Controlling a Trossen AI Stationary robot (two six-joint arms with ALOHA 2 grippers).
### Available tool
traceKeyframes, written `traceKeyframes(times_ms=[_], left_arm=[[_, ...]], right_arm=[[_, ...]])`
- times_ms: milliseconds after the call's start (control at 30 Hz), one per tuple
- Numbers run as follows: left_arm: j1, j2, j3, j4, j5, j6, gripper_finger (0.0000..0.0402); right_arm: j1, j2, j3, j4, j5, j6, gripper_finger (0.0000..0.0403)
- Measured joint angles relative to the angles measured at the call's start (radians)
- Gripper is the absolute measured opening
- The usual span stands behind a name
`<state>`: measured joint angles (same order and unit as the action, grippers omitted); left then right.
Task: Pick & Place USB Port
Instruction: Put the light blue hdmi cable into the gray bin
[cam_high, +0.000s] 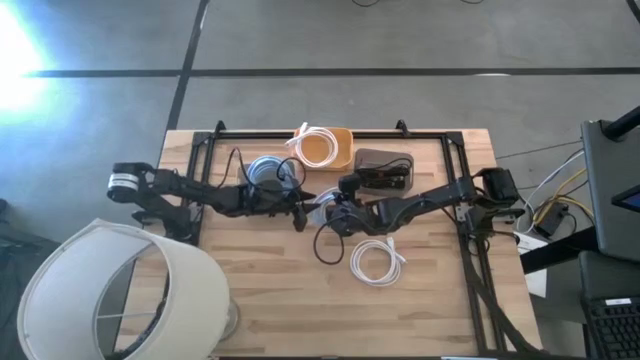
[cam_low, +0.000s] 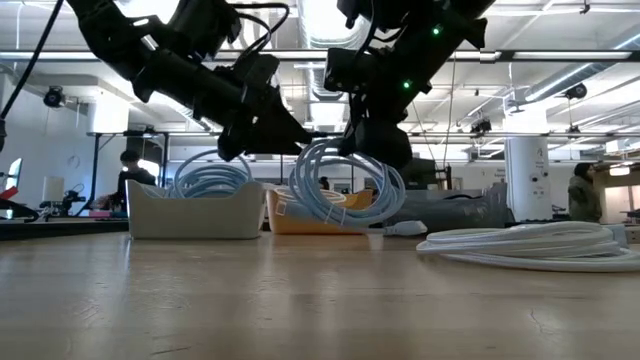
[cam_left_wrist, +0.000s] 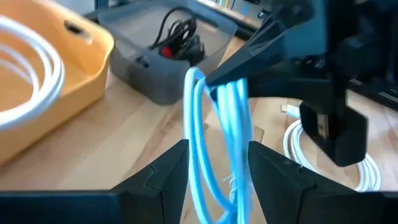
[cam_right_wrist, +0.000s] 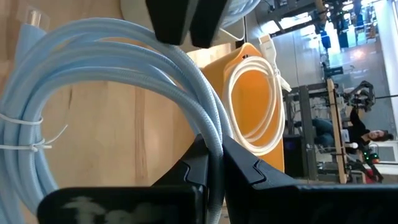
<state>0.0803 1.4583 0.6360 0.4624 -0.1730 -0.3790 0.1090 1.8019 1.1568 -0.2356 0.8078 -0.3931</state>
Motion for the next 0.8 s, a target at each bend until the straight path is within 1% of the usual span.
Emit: traceKeyframes(times_ms=[100,367,500,733,800], left_arm=[[0.0,0.001,-0.001,-0.009,0.005,-0.025,0.017],[0.0,0.004,-0.001,-0.01,0.085,-0.061,0.017],[0.0,0.005,-0.001,-0.008,0.081,-0.062,0.017],[0.001,0.005,0.002,-0.006,0.049,-0.028,0.017],[0.001,0.005,0.002,-0.004,0.041,-0.026,0.0164]], right_arm=[[0.002,0.0,0.0,0.0,-0.001,-0.003,0.002],[0.002,0.0,0.0,0.017,-0.001,-0.002,0.002],[0.002,0.0,-0.001,0.024,-0.004,-0.003,0.002],[0.009,0.0,-0.001,0.091,-0.008,-0.006,0.002],[0.009,0.0,-0.001,0.098,-0.008,-0.003,0.002]])
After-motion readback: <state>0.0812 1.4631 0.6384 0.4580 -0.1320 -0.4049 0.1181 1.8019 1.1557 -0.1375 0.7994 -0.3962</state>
